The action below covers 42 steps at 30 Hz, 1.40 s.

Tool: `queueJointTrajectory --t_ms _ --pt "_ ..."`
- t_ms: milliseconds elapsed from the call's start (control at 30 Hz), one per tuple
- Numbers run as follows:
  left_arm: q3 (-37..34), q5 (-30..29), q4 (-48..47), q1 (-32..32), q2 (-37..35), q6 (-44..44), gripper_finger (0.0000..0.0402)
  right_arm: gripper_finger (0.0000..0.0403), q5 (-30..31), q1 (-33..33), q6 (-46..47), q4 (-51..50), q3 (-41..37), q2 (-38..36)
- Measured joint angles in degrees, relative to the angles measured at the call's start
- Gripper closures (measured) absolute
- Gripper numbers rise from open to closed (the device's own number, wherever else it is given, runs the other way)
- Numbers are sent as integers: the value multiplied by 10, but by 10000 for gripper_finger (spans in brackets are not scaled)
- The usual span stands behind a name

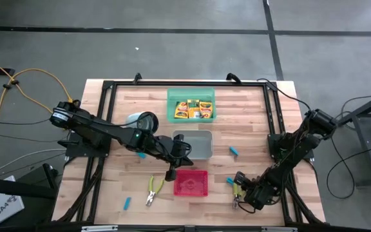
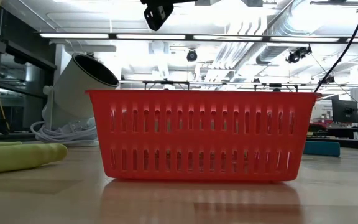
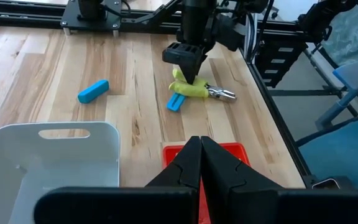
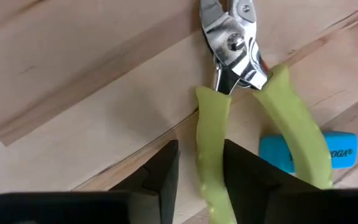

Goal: Pick & Place School Supplies
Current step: Put the right green hole puncher into the gray bin

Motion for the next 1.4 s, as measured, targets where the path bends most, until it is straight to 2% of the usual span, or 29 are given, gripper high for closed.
queueJointTrajectory --t_ms 267,533,800,1133,1267,1400 --pt "0 0 0 0 0 0 401 365 -1 0 4 2 0 1" --pt "0 0 0 0 0 0 401 353 9 0 4 2 -1 2" --pt "0 0 0 0 0 0 401 366 23 0 6 -2 -2 -7" --pt "0 0 1 0 0 0 401 366 78 -12 67 -25 -3 -108" --pt "0 0 7 0 0 0 401 366 97 -49 116 -36 -3 -159" --pt "0 0 7 0 0 0 401 366 87 -115 129 -34 -2 -205"
